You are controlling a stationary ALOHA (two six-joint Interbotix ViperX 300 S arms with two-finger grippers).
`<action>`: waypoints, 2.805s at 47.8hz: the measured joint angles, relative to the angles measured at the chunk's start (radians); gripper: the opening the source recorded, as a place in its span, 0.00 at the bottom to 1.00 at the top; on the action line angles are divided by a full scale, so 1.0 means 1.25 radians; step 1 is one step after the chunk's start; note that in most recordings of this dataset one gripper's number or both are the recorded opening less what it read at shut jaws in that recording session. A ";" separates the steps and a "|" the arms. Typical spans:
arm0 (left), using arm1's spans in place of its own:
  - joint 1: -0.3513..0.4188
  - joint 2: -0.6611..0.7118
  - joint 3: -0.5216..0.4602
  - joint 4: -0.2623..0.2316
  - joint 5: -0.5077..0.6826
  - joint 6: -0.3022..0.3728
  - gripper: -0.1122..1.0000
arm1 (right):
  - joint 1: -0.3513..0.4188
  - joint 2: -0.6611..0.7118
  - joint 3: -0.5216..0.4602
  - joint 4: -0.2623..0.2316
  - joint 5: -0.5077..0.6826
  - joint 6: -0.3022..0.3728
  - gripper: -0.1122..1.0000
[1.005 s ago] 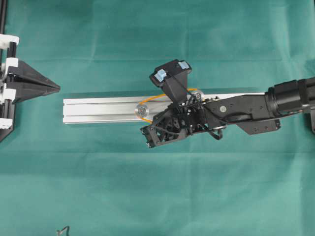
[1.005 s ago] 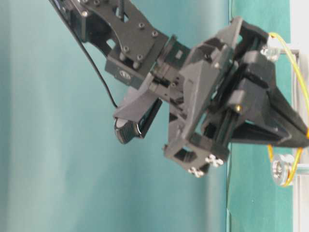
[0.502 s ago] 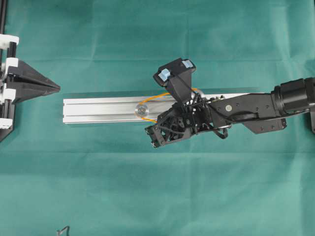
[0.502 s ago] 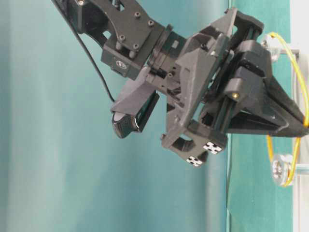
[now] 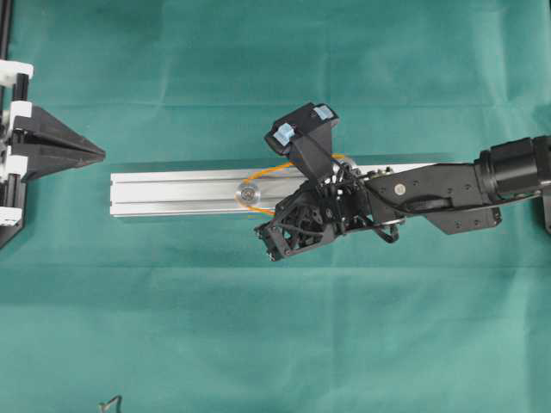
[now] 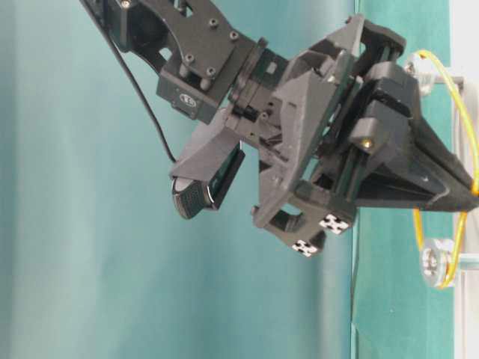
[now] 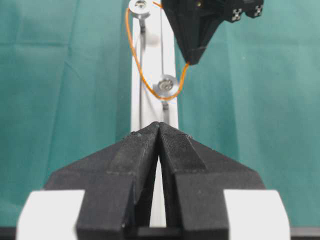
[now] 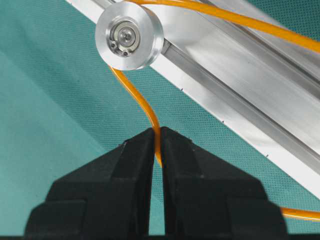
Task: Hook the rubber onto the shaft.
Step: 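Lower the band over the left knob and open the right gripper, then lift the open right gripper up and away from the rail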
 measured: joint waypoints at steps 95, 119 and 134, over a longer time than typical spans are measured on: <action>0.000 0.001 -0.004 0.001 -0.001 0.001 0.10 | -0.027 -0.211 -0.049 -0.071 0.164 -0.034 0.87; 0.000 0.001 -0.004 0.001 -0.001 0.000 0.10 | -0.027 -0.216 -0.048 -0.071 0.169 -0.094 0.87; 0.000 0.001 -0.004 0.001 0.000 0.000 0.10 | -0.028 -0.216 -0.048 -0.072 0.201 -0.334 0.87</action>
